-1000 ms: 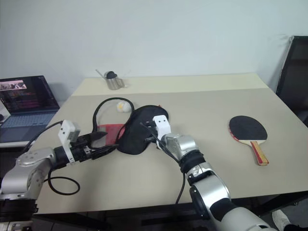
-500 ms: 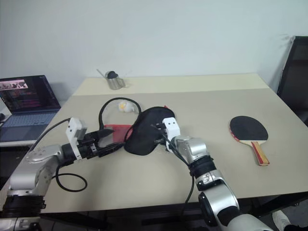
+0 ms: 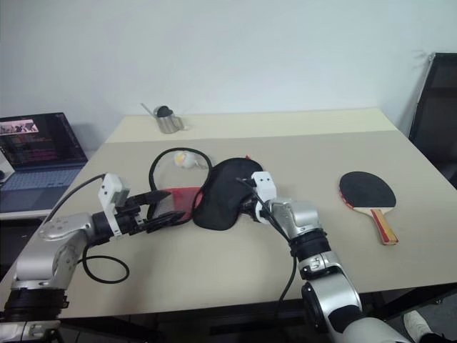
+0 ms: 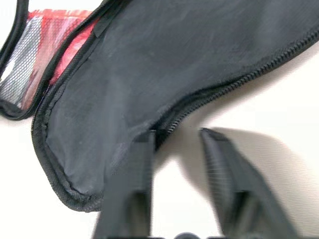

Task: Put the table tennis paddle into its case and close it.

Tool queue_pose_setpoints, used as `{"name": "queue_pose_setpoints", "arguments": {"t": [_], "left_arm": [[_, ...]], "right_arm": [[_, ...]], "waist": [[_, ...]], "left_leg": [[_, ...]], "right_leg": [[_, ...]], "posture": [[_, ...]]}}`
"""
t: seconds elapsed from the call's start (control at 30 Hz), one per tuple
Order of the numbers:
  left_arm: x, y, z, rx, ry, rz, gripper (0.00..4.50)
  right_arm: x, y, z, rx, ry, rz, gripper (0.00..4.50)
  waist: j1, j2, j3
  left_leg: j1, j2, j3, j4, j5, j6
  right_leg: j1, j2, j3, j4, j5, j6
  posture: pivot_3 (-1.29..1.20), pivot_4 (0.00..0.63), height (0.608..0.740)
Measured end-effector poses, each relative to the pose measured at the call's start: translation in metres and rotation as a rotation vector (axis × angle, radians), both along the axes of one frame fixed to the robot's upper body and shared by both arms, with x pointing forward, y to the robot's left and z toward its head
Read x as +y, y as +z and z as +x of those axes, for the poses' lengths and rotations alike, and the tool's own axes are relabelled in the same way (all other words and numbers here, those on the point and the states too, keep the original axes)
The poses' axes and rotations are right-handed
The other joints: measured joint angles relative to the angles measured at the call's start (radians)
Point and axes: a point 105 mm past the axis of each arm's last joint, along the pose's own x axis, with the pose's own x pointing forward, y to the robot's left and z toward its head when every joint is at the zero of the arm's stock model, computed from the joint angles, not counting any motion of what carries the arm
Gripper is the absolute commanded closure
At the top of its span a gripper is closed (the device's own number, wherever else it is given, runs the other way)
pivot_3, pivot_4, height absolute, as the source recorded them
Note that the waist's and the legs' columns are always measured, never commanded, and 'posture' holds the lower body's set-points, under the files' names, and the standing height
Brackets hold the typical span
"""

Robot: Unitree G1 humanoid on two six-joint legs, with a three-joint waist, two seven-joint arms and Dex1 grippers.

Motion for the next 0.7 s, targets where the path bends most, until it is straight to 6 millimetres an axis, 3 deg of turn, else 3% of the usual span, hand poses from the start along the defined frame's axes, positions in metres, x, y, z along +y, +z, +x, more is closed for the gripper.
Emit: {"name": "queue_pose_setpoints", "arguments": {"t": [0.27, 0.7], "left_arm": [[0.002, -0.002, 0.001, 0.008, 0.007, -0.002, 0.0], [0.002, -0.002, 0.0, 0.009, 0.005, 0.003, 0.0]], "right_arm": [[0.004, -0.003, 0.001, 0.032, -0.012, 0.052, 2.22], [-0.021, 0.001, -0.001, 0.079, 0.055, 0.061, 2.22]], "waist": [[0.0, 0.0, 0.0], [0.001, 0.0, 0.0]], "left_leg": [[0.0, 0.0, 0.0, 0.0, 0.0, 0.0], [0.0, 0.0, 0.001, 0.0, 0.0, 0.0]], "right_leg": [[0.0, 0.0, 0.0, 0.0, 0.0, 0.0], [0.0, 0.0, 0.001, 0.0, 0.0, 0.0]], "posture": [[0.0, 0.15, 0.74], [0.0, 0.15, 0.74]]}}
